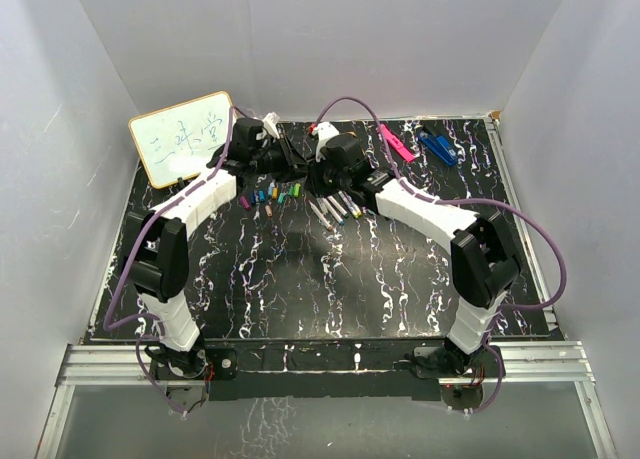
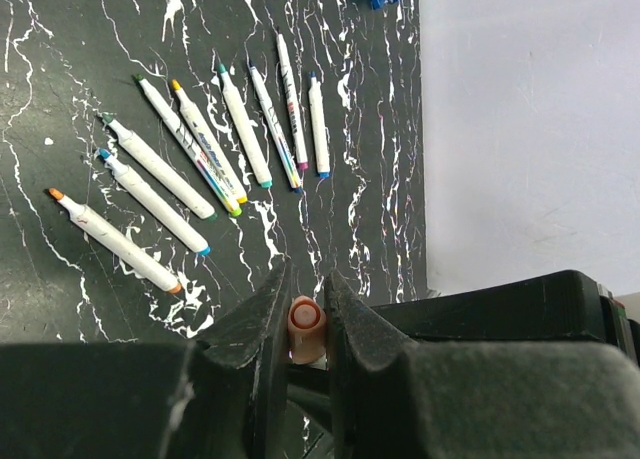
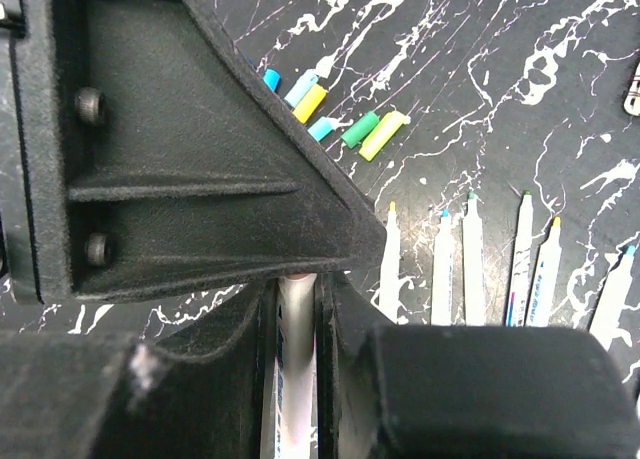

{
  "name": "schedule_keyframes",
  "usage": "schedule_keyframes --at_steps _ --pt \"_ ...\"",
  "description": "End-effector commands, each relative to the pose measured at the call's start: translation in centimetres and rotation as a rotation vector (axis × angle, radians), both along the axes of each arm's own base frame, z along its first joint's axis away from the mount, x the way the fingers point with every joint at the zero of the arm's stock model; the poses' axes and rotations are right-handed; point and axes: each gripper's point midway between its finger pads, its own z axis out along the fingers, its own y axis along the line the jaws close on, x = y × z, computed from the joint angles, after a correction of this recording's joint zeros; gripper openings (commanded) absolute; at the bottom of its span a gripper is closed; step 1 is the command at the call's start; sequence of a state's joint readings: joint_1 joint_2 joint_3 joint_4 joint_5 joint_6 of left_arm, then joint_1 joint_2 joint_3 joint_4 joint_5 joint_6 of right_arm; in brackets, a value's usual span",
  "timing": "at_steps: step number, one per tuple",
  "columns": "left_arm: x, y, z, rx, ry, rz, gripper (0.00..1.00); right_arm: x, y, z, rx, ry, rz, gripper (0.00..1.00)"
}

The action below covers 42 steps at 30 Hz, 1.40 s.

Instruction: Open the pen caps

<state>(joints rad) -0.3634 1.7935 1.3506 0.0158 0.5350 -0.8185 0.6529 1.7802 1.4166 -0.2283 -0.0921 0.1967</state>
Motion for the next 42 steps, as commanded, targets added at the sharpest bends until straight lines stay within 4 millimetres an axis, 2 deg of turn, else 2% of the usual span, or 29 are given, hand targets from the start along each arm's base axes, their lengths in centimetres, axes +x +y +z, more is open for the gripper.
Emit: schedule_keyframes --at_steps 1,4,8,12,16,17,26,29,34,42 --pt "3.0 1.4 2.8 0.015 -0.074 0.077 0.00 -1.4 -0.6 2.6 0.031 -0.044 0.019 0.00" --pt "5.7 2.8 2.7 0.021 -0.073 0.114 0.00 -3.5 -1.9 1.4 0.021 -0.011 0.026 0.00" --pt "9.2 6.0 2.5 -0.013 -0.063 0.183 0.00 -6.1 -3.6 -0.1 0.021 0.034 0.018 0.00" --pt "10.5 8.0 2.3 0.027 -0.073 0.217 0.00 -7.2 -4.7 -0.9 0.012 0.045 0.003 0.00" --pt "9.2 8.3 2.6 0.036 -0.079 0.208 0.00 -6.2 -4.4 -1.4 -0.005 0.032 -0.007 0.00" --pt "8.7 8.4 2.8 0.040 -0.078 0.205 0.00 -5.6 -4.1 -2.2 -0.021 0.041 -0.009 0.00" --pt "1.8 11.0 3.1 0.198 -0.076 0.179 0.00 -0.4 -0.9 -6.2 -0.123 0.059 -0.001 0.00" --pt "0.3 11.8 3.0 0.240 -0.073 0.184 0.00 1.0 0.2 -7.1 -0.137 0.061 0.004 0.00" --pt "-1.3 12.3 2.6 0.268 -0.057 0.171 0.00 2.2 1.5 -8.7 -0.156 0.074 0.016 0.00" --pt "-3.1 12.9 0.4 0.318 -0.003 0.147 0.00 2.7 2.5 -10.9 -0.176 0.098 0.030 0.00"
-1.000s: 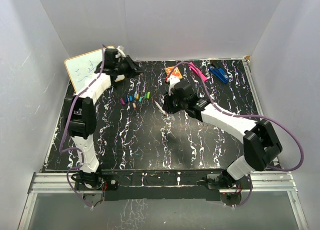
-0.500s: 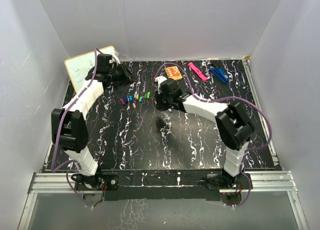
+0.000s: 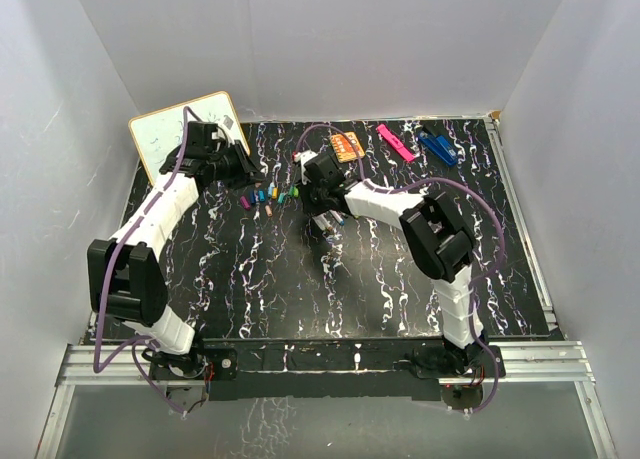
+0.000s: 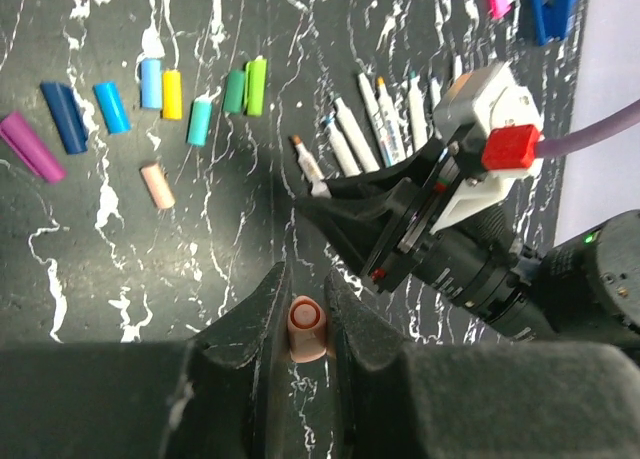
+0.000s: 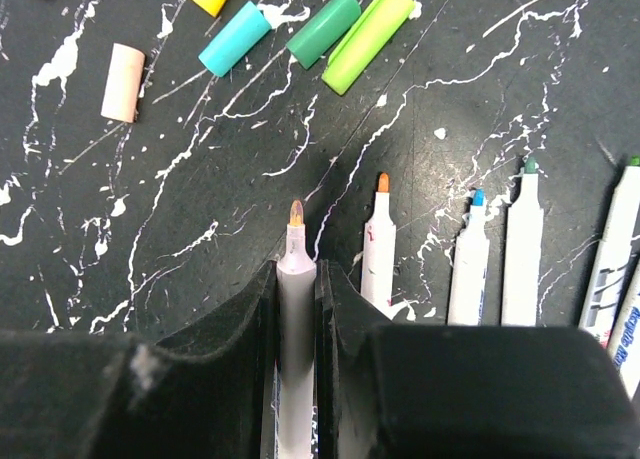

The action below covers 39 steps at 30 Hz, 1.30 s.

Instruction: Open the pen caps

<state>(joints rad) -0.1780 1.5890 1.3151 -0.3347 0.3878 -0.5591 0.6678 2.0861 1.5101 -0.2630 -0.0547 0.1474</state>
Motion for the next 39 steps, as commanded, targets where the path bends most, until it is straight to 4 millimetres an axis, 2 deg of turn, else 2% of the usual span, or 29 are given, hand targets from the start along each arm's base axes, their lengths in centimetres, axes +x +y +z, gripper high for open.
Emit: schedule_keyframes --at_steps 1,10,17,22,26,31,34,39 --pt "-1.8 0.8 -0.2 0.039 0.020 -0.016 0.00 1.3 1.5 1.2 0.023 -0.052 0.020 0.00" --pt "-2.6 1.0 -1.9 0.062 0.063 -0.034 0.00 1.0 1.9 -0.2 0.014 -0.026 0.034 0.00" --pt "-2.4 0.7 -3.4 0.052 0.099 -0.048 0.00 0.5 1.7 -0.9 0.005 -0.005 0.039 0.30" --pt "-2.2 0.9 -4.9 0.078 0.126 -0.046 0.00 0.7 1.7 -0.2 0.008 -0.022 0.033 0.37" --pt "-2.3 1.4 -6.5 0.111 0.155 -0.040 0.00 1.5 1.8 2.7 0.038 -0.089 0.020 0.39" --pt "-2.4 1.9 -9.0 0.153 0.201 -0.036 0.00 2.4 1.4 9.2 0.104 -0.232 -0.010 0.43" --pt "-2.2 2.2 -11.0 0.196 0.237 -0.034 0.00 2.3 0.6 12.7 0.126 -0.299 -0.026 0.46" --pt "-1.4 2.4 -13.0 0.265 0.270 -0.028 0.00 1.3 -1.3 16.5 0.136 -0.369 -0.061 0.51"
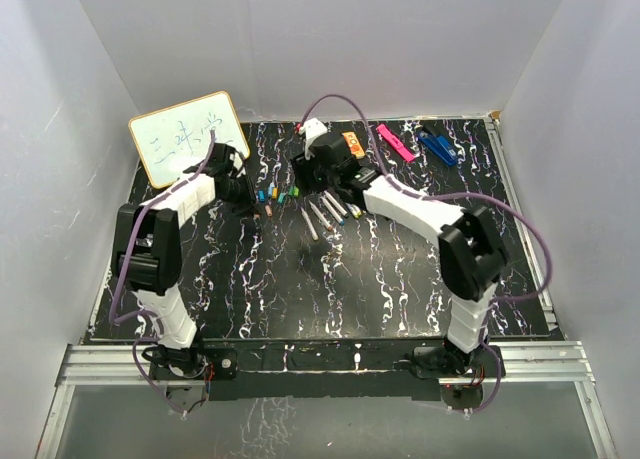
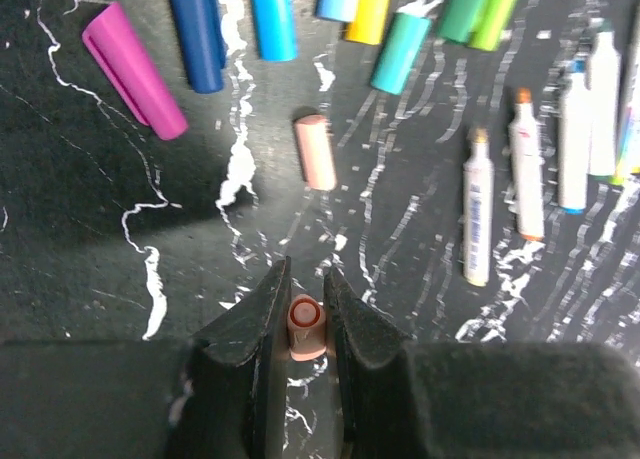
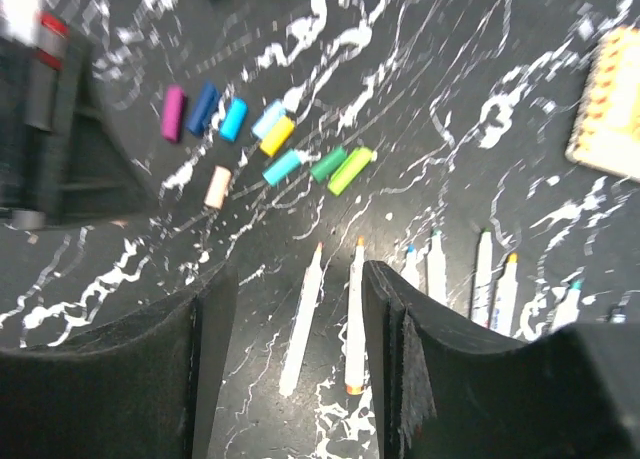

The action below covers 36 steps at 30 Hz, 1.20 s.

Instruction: Open the pen caps

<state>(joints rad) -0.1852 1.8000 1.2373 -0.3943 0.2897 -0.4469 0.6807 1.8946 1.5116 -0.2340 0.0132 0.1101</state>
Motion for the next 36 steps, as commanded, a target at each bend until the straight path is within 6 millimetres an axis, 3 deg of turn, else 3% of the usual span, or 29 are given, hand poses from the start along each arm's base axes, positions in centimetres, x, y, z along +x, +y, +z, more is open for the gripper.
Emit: schedule_keyframes --at_steps 1,6,16,25,32,36 --pt "1.1 0.4 -0.6 0.082 -0.013 -0.002 0.00 0.1 -1.7 6.4 0.055 -0.159 -0.056 0.53" --pt "2.3 0.5 -1.3 0.116 -0.026 0.018 0.00 -1.1 -4.1 9.1 0.071 -0.215 -0.108 0.60" --pt "3.5 0.4 -3.0 0.154 -0.011 0.024 0.00 -2.3 -6.7 10.5 0.072 -0.249 -0.164 0.65" --pt "3.6 0.9 -3.3 0.190 0.001 0.030 0.00 -2.5 -7.2 11.0 0.078 -0.257 -0.173 0.65" --pt "3.4 1.2 -3.2 0.198 0.004 0.032 0.26 -2.5 -7.0 11.2 0.091 -0.263 -0.167 0.65" --pt "3.3 1.3 -2.7 0.206 -0.002 0.033 0.35 -2.3 -6.8 11.6 0.097 -0.268 -0.164 0.65"
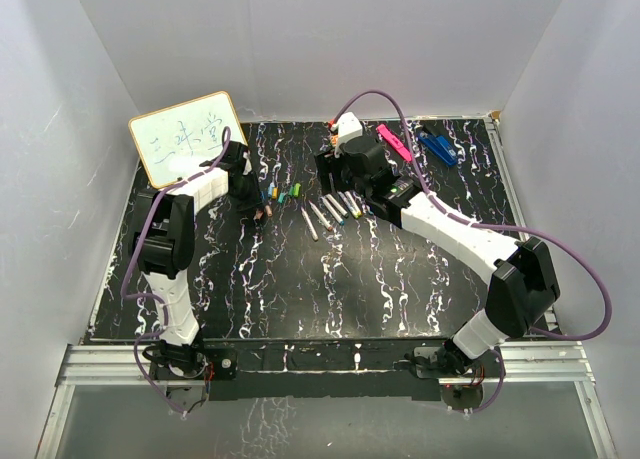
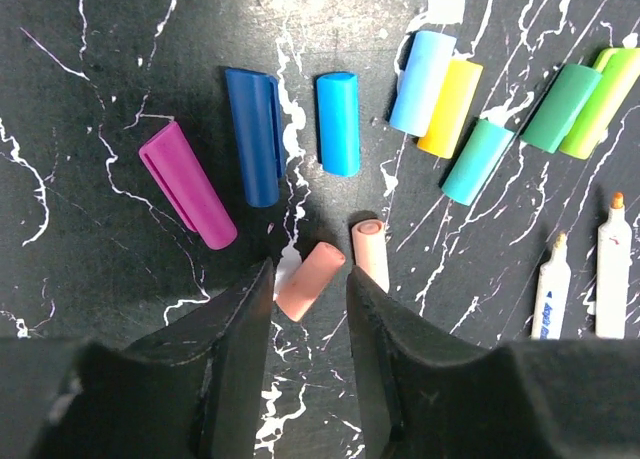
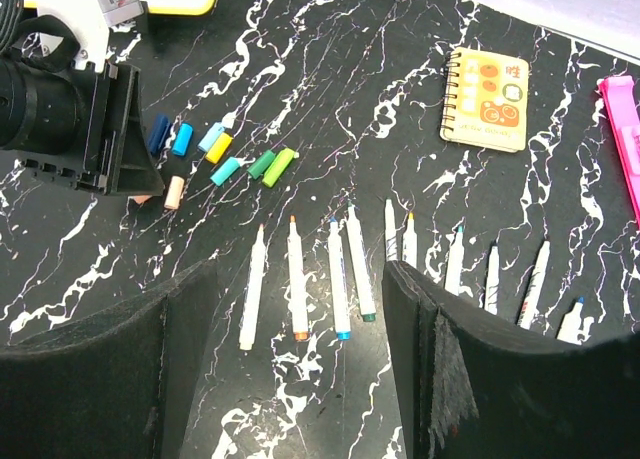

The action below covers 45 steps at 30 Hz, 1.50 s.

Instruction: Open the pen caps

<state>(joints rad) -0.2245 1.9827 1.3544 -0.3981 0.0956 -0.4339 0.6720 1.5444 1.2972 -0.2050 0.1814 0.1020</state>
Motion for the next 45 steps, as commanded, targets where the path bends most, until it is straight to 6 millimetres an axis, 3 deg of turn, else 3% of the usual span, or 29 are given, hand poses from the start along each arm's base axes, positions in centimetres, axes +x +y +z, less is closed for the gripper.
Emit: schedule_keyframes --at_steps 1,3,6,9,10,11,12,13,15,19,23,26,28,34,40,45 --pt "0.5 0.2 2.1 0.021 -0.035 -0.004 0.39 0.6 0.1 3.5 0.057 -0.091 -0.004 0.65" --pt "0.8 0.4 3.2 0.025 -0.058 0.003 0.43 0.7 0.1 3.7 0.058 -0.097 -0.005 0.65" --pt "1.7 0.4 7.0 0.018 -0.132 0.010 0.50 0.9 -0.3 4.4 0.062 -0.112 -0.024 0.65" --pt "3.0 0.1 13.6 -0.014 -0.282 0.015 0.61 1.4 -1.9 5.4 0.083 -0.126 -0.084 0.71" --pt "3.3 0.2 16.7 -0.026 -0.358 0.022 0.77 1.7 -2.7 5.7 0.096 -0.125 -0.117 0.75" --pt "3.6 0.5 19.2 -0.024 -0.421 0.035 0.93 2.1 -3.8 6.0 0.112 -0.121 -0.160 0.82" --pt "3.7 0.9 21.8 -0.019 -0.485 0.050 0.98 2.5 -5.1 6.1 0.131 -0.111 -0.212 0.90" --pt "3.7 1.5 23.8 -0.008 -0.538 0.071 0.98 3.0 -6.5 6.0 0.153 -0.094 -0.258 0.96" --pt "3.4 2.9 27.3 0.027 -0.633 0.123 0.99 4.1 -10.5 5.8 0.199 -0.060 -0.403 0.98" --pt "0.9 6.1 30.8 0.095 -0.764 0.243 0.99 3.4 -18.1 5.1 0.304 -0.059 -0.749 0.98" --pt "-3.3 9.7 33.1 0.148 -0.901 0.381 0.99 0.8 -21.9 6.6 0.408 -0.153 -0.901 0.98" --pt "-6.8 12.6 34.6 0.186 -1.005 0.508 0.99 -1.6 -23.8 7.7 0.501 -0.224 -0.969 0.98" --pt "-8.8 13.5 35.6 0.165 -1.075 0.555 0.98 -2.8 -24.9 7.7 0.547 -0.252 -1.014 0.98" --pt "-10.3 13.9 34.3 0.169 -1.039 0.561 0.98 -4.9 -26.3 7.7 0.594 -0.258 -1.074 0.98" --pt "-10.9 12.9 32.6 0.127 -0.954 0.535 0.98 -6.7 -26.2 8.2 0.648 -0.242 -1.040 0.98" --pt "-12.6 12.2 31.7 0.056 -0.942 0.521 0.99 -8.6 -26.4 8.0 0.662 -0.216 -1.018 0.98"
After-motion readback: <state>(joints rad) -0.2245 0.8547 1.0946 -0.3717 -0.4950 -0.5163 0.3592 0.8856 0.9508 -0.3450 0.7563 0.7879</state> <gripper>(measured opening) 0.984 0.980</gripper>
